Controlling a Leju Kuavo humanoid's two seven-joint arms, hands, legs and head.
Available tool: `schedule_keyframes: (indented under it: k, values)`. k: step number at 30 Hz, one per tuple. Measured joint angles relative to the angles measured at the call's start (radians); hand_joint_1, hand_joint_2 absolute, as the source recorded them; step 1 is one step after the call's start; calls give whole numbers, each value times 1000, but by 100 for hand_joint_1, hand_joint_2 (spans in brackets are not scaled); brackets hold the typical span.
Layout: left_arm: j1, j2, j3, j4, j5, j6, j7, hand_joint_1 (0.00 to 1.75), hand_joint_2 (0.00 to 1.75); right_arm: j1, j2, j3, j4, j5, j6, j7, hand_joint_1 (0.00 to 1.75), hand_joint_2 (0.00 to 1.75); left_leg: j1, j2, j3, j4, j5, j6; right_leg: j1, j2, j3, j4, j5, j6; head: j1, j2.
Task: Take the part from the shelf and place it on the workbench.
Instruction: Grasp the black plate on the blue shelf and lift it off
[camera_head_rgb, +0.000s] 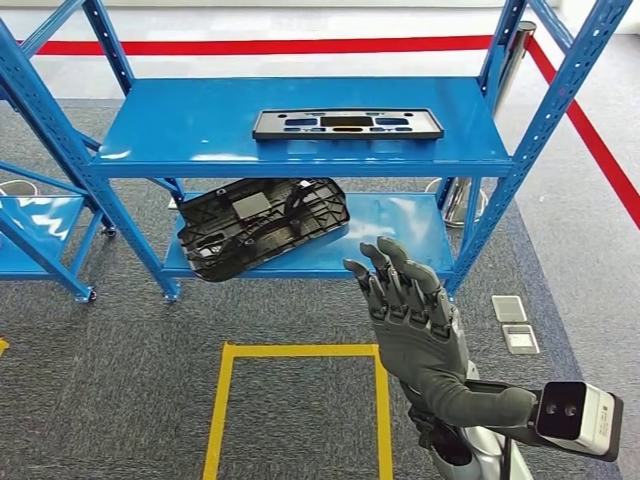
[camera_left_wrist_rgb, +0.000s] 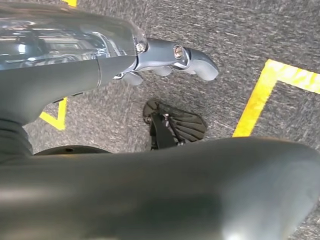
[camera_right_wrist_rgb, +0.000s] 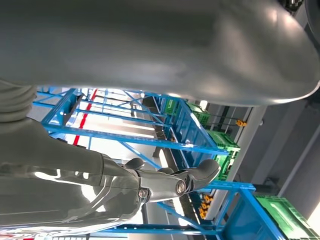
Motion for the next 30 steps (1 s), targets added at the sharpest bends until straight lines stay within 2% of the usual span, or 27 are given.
schedule_keyframes:
  k: [2, 4, 5, 6, 7, 9, 10, 11, 13, 15, 16, 17, 19, 20, 21, 22, 24, 25, 26, 28, 30]
  values:
    - [0, 0, 0, 0, -2, 0, 0, 0, 0, -3, 1, 1, 0, 0, -2, 1, 0, 0, 7, 3, 5, -11, 9, 9, 2, 3, -28, 59, -34, 4, 0, 0]
    - [1, 0, 0, 0, -2, 0, 0, 0, 0, -5, 0, 2, 1, 0, -2, 1, 0, 0, 8, 4, 5, -12, 8, 11, 2, 4, -94, 185, -85, 7, 1, 0]
    - [2, 0, 0, 0, -2, 0, 0, 0, 0, -4, 0, 2, 1, 0, -2, 1, 0, 0, 9, 4, 7, -12, 6, 11, 1, 4, -124, 237, -96, 9, 1, 0]
    - [2, 0, 0, 0, -3, 0, 0, 0, 0, -4, 0, 3, 1, 0, -3, 1, 0, 0, 10, 4, 10, -11, 3, 10, 1, 4, -140, 258, -88, 12, 1, 0]
    - [3, 0, 0, 0, -3, 0, 0, 0, 0, -5, 0, 3, 2, 0, -3, 1, 0, 0, 11, 3, 15, -11, -1, 8, 0, 4, -135, 236, -59, 14, 1, 0]
    - [3, 0, 0, 0, -3, 0, 0, 0, 0, -6, 0, 4, 2, 0, -3, 1, 0, 0, 15, 2, 31, -9, -17, -2, 0, 0, -87, 120, 15, 16, 1, 0]
    - [3, 0, 0, 0, -3, 0, -1, 0, 0, -7, 0, 5, 2, 0, -3, 1, 0, 0, 15, 2, 35, -6, -25, -10, 1, -1, -62, 66, 34, 14, 1, 0]
    - [2, 1, 0, 0, -3, 0, -1, 0, 0, -8, 0, 6, 3, 0, -3, 2, 0, 0, 14, 2, 36, -3, -32, -16, 2, -2, -48, 34, 37, 7, 1, 0]
    - [-1, 1, 0, 0, -3, 0, -2, 0, 0, -8, 0, 7, 3, -1, -3, 2, 0, 0, 12, 3, 34, 0, -38, -24, 6, 1, -44, 19, 19, -10, 0, 0]
    - [-3, 1, 0, 0, -3, 0, -2, 0, 0, -10, 0, 8, 2, -1, -4, 2, 0, 0, 13, 3, 34, 6, -47, -28, 3, 4, -40, 17, 11, -24, -1, 0]
    - [-4, 1, 0, 0, -3, 0, -2, 0, 0, -12, 1, 9, 2, -1, -4, 2, 0, 0, 14, 1, 24, 29, -60, -33, 0, 5, -34, 16, 6, -30, -1, 0]
    - [-5, 1, 0, 0, -3, 0, -3, 0, 0, -15, 2, 10, 1, -1, -4, 2, 0, 0, 15, 0, 0, 74, -79, -38, -2, 4, -28, 15, 2, -35, -2, 0]
    - [-4, 1, 0, 0, -3, 0, -3, 0, 0, -17, 4, 10, 1, -1, -4, 2, 0, 0, 19, -2, -84, 213, -122, -46, -2, 4, -19, 15, -8, -41, -2, 0]
    - [-3, 1, 0, 0, -3, 0, -3, 0, 0, -17, 4, 11, 1, -1, -4, 2, 0, 0, 20, -2, -128, 274, -132, -48, -1, 6, -14, 15, -13, -42, -3, 0]
    - [-1, 1, 0, 0, -3, 0, -3, 0, 0, -17, 4, 11, 1, -1, -4, 2, 0, 0, 20, -2, -160, 306, -122, -48, -1, 8, -7, 15, -19, -41, -3, 0]
    - [1, 1, 0, 0, -3, 0, -3, 0, 0, -17, 4, 11, 1, -1, -4, 2, 0, 0, 20, -3, -174, 299, -90, -45, -1, 10, 3, 15, -25, -41, -3, 0]
    - [3, 1, 0, 0, -3, 0, -5, 0, 0, -18, 5, 13, 1, -1, -4, 2, 0, 0, 17, -6, -156, 195, 9, -34, -1, 13, 25, 14, -38, -37, -3, 0]
    - [3, 2, 0, 0, -3, 0, -5, 0, 0, -19, 6, 14, 1, -1, -4, 2, 0, 0, 14, -8, -141, 145, 47, -27, 0, 14, 34, 13, -44, -34, -2, 0]
    - [3, 2, 0, 0, -3, 0, -6, 0, 0, -20, 7, 14, 1, -1, -4, 2, 0, 0, 11, -10, -130, 109, 66, -21, 0, 14, 40, 11, -48, -30, -2, 0]
    - [2, 2, 0, 0, -3, 0, -6, 0, 0, -21, 7, 15, 1, -1, -4, 2, 0, 0, 5, -12, -122, 88, 62, -10, 0, 14, 41, 7, -50, -20, -2, 0]
    - [0, 3, 0, 0, -3, 1, -7, 0, 0, -21, 7, 15, -2, -1, -4, 2, 0, 0, 7, -11, -112, 62, 51, -3, 1, 12, 41, 4, -54, -9, -2, 0]
